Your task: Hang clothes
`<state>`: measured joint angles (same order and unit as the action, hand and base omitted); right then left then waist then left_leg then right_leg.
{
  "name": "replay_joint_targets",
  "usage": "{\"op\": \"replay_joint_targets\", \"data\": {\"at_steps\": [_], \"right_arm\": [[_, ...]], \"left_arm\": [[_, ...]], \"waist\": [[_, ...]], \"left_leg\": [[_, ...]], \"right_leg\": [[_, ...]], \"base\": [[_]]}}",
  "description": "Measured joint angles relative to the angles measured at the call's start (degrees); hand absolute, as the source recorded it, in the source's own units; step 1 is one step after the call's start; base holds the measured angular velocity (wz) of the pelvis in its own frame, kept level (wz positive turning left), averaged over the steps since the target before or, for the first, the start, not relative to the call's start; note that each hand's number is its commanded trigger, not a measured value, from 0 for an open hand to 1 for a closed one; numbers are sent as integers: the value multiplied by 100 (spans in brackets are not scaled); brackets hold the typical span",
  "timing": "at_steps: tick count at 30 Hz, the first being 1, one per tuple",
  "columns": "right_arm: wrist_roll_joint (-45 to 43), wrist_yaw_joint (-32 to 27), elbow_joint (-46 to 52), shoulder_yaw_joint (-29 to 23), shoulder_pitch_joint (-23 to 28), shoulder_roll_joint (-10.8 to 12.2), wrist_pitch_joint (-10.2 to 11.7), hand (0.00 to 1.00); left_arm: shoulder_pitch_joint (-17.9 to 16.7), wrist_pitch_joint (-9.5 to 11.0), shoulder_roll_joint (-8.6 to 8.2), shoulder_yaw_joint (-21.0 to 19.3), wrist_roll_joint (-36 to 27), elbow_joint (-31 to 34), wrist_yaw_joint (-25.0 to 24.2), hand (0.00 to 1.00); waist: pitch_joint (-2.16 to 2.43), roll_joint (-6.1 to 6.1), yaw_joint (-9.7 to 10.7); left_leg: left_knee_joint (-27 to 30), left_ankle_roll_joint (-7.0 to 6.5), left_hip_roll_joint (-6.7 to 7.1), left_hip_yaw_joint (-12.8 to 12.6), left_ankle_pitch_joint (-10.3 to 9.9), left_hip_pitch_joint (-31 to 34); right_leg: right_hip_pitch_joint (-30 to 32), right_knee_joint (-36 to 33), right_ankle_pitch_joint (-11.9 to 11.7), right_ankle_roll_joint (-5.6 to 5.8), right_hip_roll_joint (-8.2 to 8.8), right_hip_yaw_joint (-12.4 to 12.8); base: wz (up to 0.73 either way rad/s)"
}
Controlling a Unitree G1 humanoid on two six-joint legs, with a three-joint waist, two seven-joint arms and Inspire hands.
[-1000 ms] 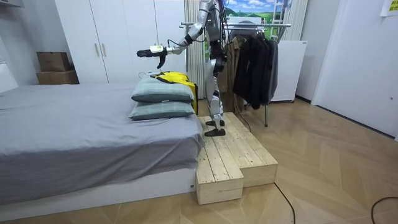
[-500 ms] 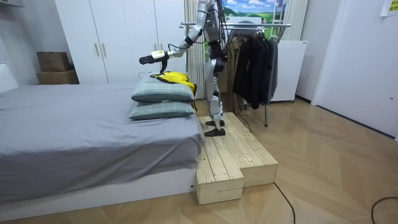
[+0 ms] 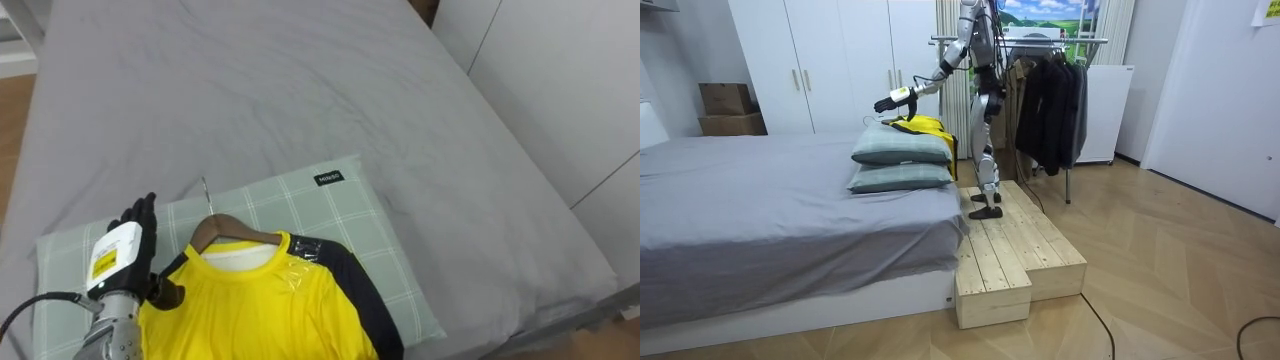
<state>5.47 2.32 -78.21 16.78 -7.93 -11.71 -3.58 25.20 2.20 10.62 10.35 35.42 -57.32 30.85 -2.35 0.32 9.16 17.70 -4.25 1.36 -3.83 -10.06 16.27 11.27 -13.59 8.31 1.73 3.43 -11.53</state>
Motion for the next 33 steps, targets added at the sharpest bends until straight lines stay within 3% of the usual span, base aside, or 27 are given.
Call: {"op": "replay_joint_targets", "data": {"at_steps": [4,8,15,25,33], "right_arm": [[171,-40,-2,0,25,-3,-1,0],[293,-30,-17,7,49,-20,-18,0],[356,-34,-41,5,68,-51,-24,0],[378,-38,-62,3,61,-38,-18,0],[561,-87,-57,113,0,44,45,0]], "left_arm": [[0,0,-1,0,-2,5,-11,0],[-1,-2,-31,12,-1,10,-14,0],[-31,-60,-84,20,-119,-1,-63,0],[-151,-107,-145,63,-216,-383,-282,0],[-136,-101,-117,138,-234,-476,-280,0]], "waist": [[6,2,-3],[66,21,-19],[115,78,-23],[99,53,-14],[16,-83,22]], "left_leg": [[0,-11,8,5,7,-4],[-35,-26,25,18,16,-41],[-129,-46,27,7,50,-109],[-206,-29,21,-11,94,-163],[-172,-23,2,-16,109,89]], "right_leg": [[-6,-4,0,0,9,-14],[-25,-14,-4,-7,24,-16],[-63,-15,-34,-51,24,-6],[-32,-85,-38,-57,19,25],[205,-97,-51,-79,6,15]], "base": [[0],[0],[0],[-1],[0]]}}
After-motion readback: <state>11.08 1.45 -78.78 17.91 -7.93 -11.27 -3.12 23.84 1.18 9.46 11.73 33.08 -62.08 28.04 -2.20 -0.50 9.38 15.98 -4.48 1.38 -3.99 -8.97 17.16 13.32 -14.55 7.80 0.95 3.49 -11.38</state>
